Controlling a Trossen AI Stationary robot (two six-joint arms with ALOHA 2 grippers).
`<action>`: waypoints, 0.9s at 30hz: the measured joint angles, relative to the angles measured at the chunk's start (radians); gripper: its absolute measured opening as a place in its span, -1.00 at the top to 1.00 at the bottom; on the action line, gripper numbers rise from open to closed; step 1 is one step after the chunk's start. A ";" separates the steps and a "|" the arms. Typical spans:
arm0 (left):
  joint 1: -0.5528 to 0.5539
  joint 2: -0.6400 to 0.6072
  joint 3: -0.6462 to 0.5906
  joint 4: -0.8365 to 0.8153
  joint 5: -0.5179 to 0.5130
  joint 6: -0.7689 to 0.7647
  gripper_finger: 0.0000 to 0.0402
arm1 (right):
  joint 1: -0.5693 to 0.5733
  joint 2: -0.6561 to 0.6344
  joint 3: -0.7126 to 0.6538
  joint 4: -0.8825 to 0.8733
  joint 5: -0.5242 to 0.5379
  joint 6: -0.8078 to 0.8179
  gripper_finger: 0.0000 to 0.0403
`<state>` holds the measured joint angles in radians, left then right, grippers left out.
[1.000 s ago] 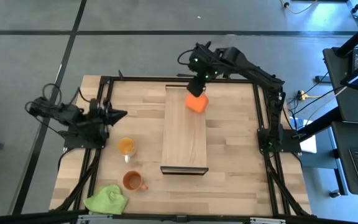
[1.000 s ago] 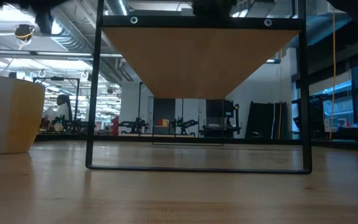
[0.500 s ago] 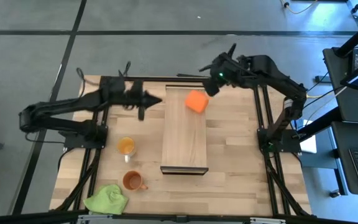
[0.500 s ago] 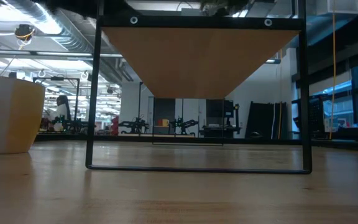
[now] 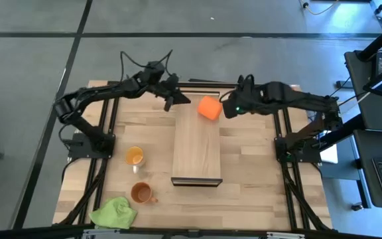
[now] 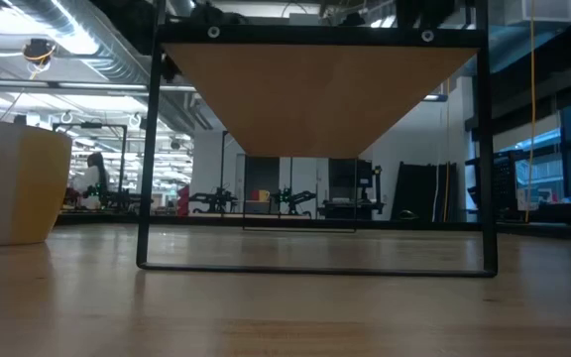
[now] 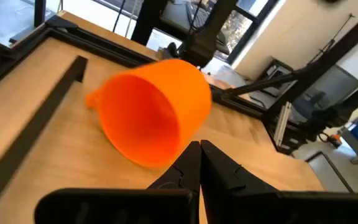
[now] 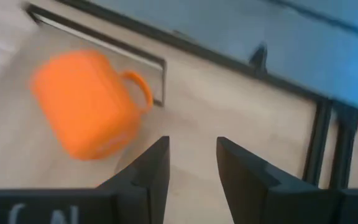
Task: Stack small to large cups/mugs on shelf
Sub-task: Adjust the orange mug on the shelf
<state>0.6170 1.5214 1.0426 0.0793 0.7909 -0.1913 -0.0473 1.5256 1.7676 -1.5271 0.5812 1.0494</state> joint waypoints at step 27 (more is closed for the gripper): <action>-0.009 0.186 0.160 -0.111 0.129 0.025 1.00 | -0.004 -0.023 -0.336 0.377 -0.190 0.089 0.34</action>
<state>0.6075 1.7074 1.2021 -0.0316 0.9196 -0.1663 -0.0513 1.5021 1.4315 -1.1501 0.3908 1.1384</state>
